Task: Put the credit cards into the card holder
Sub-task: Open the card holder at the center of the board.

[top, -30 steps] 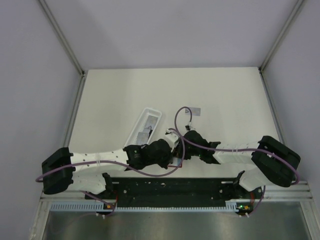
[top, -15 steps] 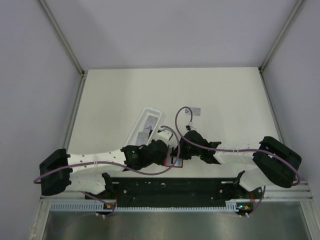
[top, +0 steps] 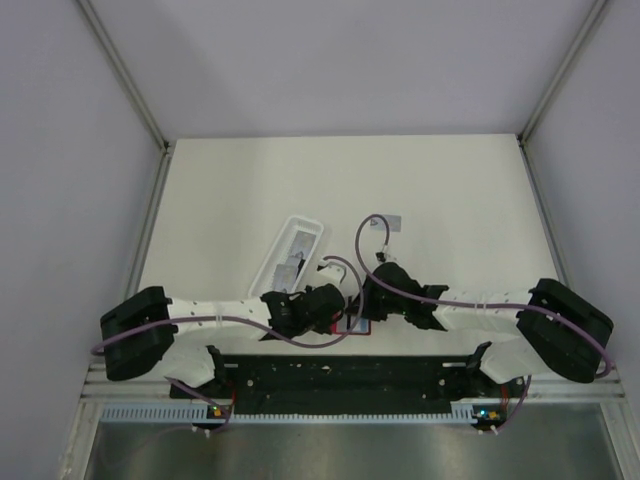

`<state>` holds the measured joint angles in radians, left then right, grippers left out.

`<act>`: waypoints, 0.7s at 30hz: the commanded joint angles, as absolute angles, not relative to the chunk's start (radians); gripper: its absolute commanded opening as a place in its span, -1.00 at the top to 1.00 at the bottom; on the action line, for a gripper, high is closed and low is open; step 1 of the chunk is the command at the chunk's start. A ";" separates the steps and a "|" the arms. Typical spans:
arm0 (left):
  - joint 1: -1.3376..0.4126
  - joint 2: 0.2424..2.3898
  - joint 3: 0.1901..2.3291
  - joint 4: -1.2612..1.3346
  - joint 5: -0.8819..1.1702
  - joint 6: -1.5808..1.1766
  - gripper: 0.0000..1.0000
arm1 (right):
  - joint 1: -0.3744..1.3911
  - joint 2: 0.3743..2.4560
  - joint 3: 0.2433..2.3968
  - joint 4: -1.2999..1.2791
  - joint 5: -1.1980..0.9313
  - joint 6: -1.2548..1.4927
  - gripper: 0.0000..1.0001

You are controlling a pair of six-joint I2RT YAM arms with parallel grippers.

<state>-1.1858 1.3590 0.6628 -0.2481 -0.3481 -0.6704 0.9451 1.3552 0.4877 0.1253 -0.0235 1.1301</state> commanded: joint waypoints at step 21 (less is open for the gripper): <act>-1.180 1.439 0.670 -0.126 -0.299 -0.696 1.00 | 0.904 1.042 0.446 -0.069 0.024 1.111 1.00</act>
